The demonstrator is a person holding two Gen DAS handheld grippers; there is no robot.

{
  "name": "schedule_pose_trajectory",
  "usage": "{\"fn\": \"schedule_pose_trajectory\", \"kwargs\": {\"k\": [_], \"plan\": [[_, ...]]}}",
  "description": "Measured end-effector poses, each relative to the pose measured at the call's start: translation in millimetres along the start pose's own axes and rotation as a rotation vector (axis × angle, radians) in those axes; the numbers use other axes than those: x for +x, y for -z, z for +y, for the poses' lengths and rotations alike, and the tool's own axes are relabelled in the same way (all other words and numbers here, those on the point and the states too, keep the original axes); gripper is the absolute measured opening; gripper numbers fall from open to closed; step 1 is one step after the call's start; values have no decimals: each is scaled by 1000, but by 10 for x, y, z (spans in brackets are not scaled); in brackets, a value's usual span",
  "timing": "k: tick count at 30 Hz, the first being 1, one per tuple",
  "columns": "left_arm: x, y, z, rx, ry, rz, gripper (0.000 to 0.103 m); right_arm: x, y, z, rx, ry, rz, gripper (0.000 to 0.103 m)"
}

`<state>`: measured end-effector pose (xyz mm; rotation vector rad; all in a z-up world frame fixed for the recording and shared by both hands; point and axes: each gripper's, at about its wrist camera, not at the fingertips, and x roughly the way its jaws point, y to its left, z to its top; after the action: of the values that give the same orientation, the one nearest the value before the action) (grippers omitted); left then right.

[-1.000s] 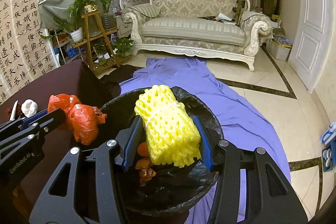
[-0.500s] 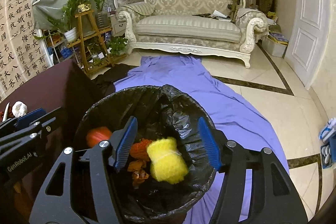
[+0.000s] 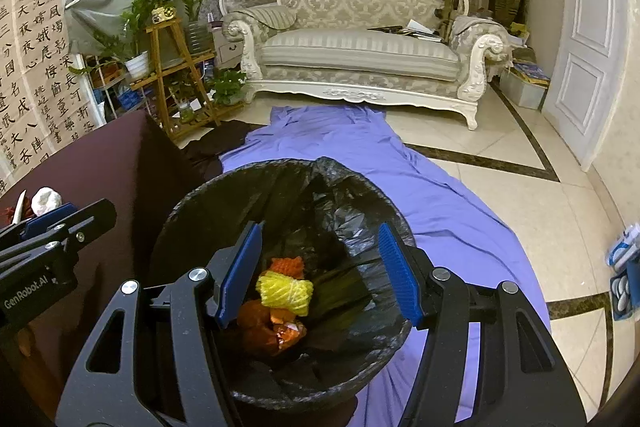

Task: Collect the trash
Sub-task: 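Open both tools to drop the foam net and red bag into the bin, then move both tools back over the table toward the remaining trash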

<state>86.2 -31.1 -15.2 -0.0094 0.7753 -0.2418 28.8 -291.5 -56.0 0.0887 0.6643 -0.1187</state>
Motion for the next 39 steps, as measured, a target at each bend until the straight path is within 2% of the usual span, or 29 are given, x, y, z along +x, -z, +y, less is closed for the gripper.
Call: {"fn": "schedule_pose_trajectory", "kwargs": {"k": [16,28,39], "plan": [[-537,254,806,-112,-113,-9,57,-270,106,779,-105,-134,12,59],[-1021,610,1426,-216,-213,-29,57,-563,285,1399,-205,-252,30,59],[-1224,922,1973,-309,-300,-4,59,-800,530,2034,-338,-365,61,59]]}}
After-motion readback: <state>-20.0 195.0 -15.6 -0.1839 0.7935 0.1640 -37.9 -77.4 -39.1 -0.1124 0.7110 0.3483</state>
